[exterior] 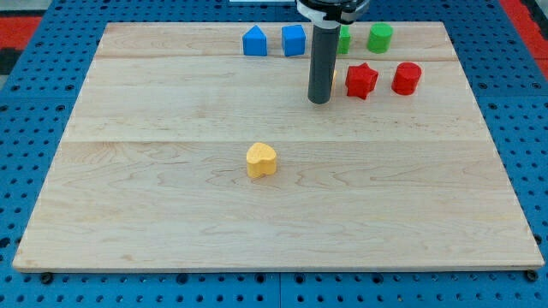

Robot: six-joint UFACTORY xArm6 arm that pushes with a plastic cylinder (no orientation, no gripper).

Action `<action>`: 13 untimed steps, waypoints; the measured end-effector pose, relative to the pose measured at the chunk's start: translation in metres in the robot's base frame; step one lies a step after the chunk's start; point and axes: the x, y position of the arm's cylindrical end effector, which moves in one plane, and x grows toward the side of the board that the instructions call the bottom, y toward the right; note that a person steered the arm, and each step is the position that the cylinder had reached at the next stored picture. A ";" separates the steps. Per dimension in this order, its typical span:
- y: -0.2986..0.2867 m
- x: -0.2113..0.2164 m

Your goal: Point your arm at red star

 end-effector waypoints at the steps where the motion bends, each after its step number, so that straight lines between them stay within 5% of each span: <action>1: 0.000 0.000; 4: -0.069 0.004; 7: 0.043 0.007; 13: 0.057 0.003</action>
